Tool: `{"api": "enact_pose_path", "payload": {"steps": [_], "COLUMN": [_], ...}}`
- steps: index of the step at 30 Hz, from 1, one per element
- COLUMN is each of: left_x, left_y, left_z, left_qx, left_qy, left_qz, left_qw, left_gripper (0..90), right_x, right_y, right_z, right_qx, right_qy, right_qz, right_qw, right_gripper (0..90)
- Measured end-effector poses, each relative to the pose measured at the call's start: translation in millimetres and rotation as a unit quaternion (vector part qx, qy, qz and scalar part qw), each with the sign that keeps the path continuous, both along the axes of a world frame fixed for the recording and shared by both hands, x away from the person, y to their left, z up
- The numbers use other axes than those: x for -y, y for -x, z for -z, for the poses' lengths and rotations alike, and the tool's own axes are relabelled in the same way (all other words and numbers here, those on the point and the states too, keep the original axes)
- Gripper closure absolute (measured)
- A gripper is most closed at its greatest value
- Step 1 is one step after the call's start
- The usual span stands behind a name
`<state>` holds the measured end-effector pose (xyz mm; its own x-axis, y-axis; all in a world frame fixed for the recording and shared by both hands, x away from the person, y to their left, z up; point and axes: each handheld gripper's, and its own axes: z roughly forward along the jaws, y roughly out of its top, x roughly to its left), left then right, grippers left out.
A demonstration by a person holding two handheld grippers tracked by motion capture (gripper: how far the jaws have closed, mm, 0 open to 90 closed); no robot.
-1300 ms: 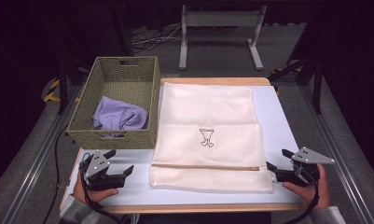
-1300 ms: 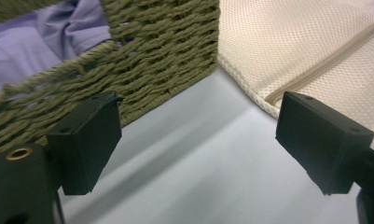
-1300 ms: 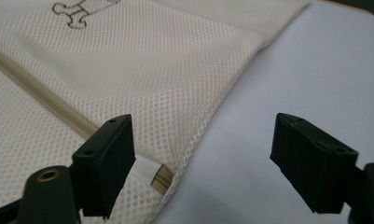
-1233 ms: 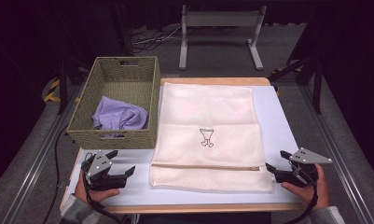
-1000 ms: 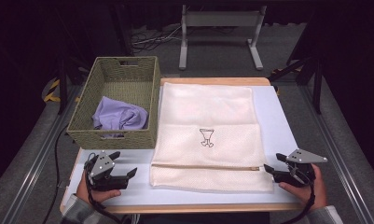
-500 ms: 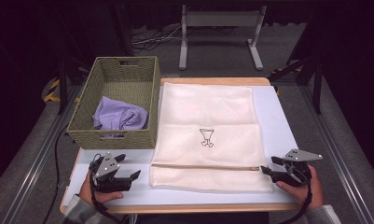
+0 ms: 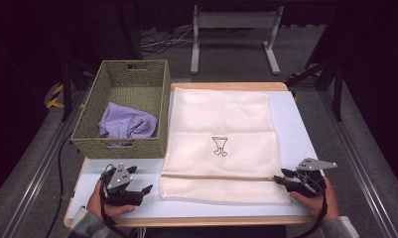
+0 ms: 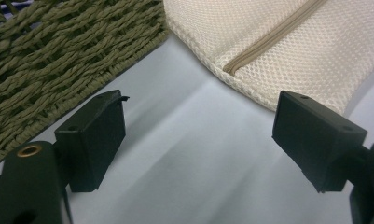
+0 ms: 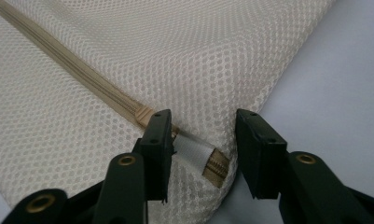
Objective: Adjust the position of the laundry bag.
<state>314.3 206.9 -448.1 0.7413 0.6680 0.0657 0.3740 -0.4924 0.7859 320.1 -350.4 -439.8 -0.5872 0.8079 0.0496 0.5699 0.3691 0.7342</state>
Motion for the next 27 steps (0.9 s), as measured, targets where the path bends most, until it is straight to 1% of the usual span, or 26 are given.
{"api": "enact_pose_path", "payload": {"steps": [1, 2, 6, 9, 10, 11, 13, 16, 18, 20, 21, 24, 25, 26, 27], "left_x": [0.0, -0.2, 0.1, 0.7, 1.0, 1.6, 2.5, 5.5, 9.8, 14.5, 17.5, 26.9, 30.9, 30.9, 36.9], "left_y": [-0.1, -0.3, -0.2, 0.1, -0.1, 0.1, 0.0, -0.6, -1.6, -2.5, -2.6, -5.1, -5.4, -5.4, -6.7], "left_z": [0.1, 0.2, 0.8, 0.8, 0.5, 0.6, 0.2, -1.1, -3.2, -6.3, -7.9, -13.0, -14.4, -14.4, -16.1], "left_qx": [0.000, 0.001, -0.002, -0.003, -0.002, -0.003, -0.001, 0.000, 0.001, 0.007, 0.010, 0.015, 0.017, 0.017, 0.018], "left_qy": [0.000, 0.000, -0.002, -0.002, -0.004, -0.002, -0.004, 0.000, 0.001, 0.002, 0.002, 0.004, 0.003, 0.003, 0.004], "left_qz": [0.000, 0.000, -0.004, -0.001, 0.001, 0.003, 0.006, 0.012, 0.020, 0.032, 0.035, 0.051, 0.053, 0.053, 0.064], "left_qw": [1.0000, 1.0000, 1.0000, 1.0000, 1.0000, 1.0000, 1.0000, 0.9999, 0.9998, 0.9995, 0.9993, 0.9986, 0.9984, 0.9984, 0.9978], "left_gripper": [18.1, 18.2, 18.8, 20.1, 20.5, 21.3, 21.6, 22.4, 23.3, 24.8, 24.8, 26.5, 26.6, 27.9, 27.9], "right_x": [0.0, -0.4, -2.2, -3.1, -2.9, -2.9, -3.1, -3.7, -4.7, -5.7, -6.2, -8.1, -8.8, -8.8, -9.3], "right_y": [-0.4, -0.6, -0.7, 0.7, 0.8, 1.2, 2.7, 6.1, 8.4, 10.5, 11.5, 13.3, 13.6, 13.6, 13.5], "right_z": [0.2, 0.2, -0.1, -1.9, -2.7, -3.8, -6.3, -11.8, -17.0, -21.2, -23.2, -28.1, -29.1, -29.1, -29.6], "right_qx": [0.001, 0.001, 0.001, 0.003, 0.006, 0.007, 0.009, 0.021, 0.032, 0.043, 0.046, 0.056, 0.058, 0.058, 0.060], "right_qy": [-0.003, -0.002, -0.006, -0.008, -0.010, -0.011, -0.020, -0.030, -0.035, -0.040, -0.045, -0.047, -0.048, -0.048, -0.047], "right_qz": [0.000, 0.003, 0.000, -0.002, -0.004, -0.005, -0.009, -0.013, -0.013, -0.016, -0.016, -0.023, -0.024, -0.024, -0.026], "right_qw": [1.0000, 1.0000, 1.0000, 1.0000, 0.9999, 0.9999, 0.9997, 0.9993, 0.9988, 0.9981, 0.9978, 0.9970, 0.9969, 0.9969, 0.9967], "right_gripper": [66.8, 68.8, 78.1, 81.6, 82.2, 82.5, 82.7, 83.1, 83.2, 83.2, 83.3, 83.3, 83.3, 83.3, 83.4]}}
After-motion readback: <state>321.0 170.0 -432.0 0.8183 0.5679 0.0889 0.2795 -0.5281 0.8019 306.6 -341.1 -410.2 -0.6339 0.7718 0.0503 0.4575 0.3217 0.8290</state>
